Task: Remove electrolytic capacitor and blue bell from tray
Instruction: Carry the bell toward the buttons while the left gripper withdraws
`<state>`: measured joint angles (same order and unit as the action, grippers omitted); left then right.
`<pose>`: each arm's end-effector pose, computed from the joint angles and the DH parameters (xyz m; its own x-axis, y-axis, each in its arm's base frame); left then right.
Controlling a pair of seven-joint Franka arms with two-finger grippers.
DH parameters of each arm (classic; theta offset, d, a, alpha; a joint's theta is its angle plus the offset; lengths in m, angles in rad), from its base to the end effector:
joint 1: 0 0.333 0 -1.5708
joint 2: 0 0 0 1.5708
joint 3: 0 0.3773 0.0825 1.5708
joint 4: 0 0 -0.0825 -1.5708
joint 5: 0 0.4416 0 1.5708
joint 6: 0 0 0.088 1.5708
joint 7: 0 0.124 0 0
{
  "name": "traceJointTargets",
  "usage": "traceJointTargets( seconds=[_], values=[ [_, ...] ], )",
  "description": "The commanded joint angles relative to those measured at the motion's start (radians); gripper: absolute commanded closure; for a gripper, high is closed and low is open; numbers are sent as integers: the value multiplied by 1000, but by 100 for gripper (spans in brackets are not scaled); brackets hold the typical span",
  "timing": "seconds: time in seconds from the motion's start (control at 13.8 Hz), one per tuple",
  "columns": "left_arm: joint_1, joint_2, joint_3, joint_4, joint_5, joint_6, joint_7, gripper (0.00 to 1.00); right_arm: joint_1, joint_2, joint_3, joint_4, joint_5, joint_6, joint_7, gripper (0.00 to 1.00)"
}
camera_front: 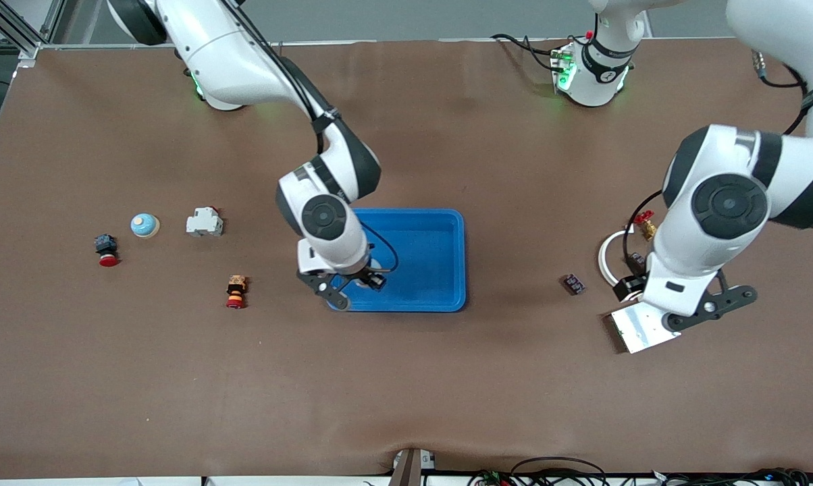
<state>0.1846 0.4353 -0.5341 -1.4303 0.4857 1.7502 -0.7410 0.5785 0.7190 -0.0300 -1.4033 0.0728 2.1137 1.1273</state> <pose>0.7396 -0.1442 0.4957 0.9443 0.3043 0.1257 0.3260 -0.9175 -0.2279 0.6922 0.4339 0.2769 0.8194 -0.5716 -0.0419 -0.5725 -0.8199 -0.0102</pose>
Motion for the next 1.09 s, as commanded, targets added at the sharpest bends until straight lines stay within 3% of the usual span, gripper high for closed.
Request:
traceJointTargets(
  seconds=[0.0,0.29,0.51,0.8,0.87,1.02],
  values=[
    [35,-59,-15,-10,-50,-17,90,0,-95,-73,10,-60,18,-58,-180,100],
    [70,-127,-17,-9,-120,-26,129,0,-247,-214,7,-273,4,-34,-519,100],
    [79,-173,-14,-9,-147,-46,218,0,-330,-298,5,-469,-4,101,-696,100],
    [111,-184,-10,48,-206,-54,376,0,-462,-314,7,-551,-4,160,-938,100],
    [111,-210,2,48,-229,-61,393,0,-488,-314,7,-562,-4,166,-977,100],
    [49,-259,127,38,-298,-64,419,0,-537,-306,7,-591,-4,212,-1053,100]
  ],
)
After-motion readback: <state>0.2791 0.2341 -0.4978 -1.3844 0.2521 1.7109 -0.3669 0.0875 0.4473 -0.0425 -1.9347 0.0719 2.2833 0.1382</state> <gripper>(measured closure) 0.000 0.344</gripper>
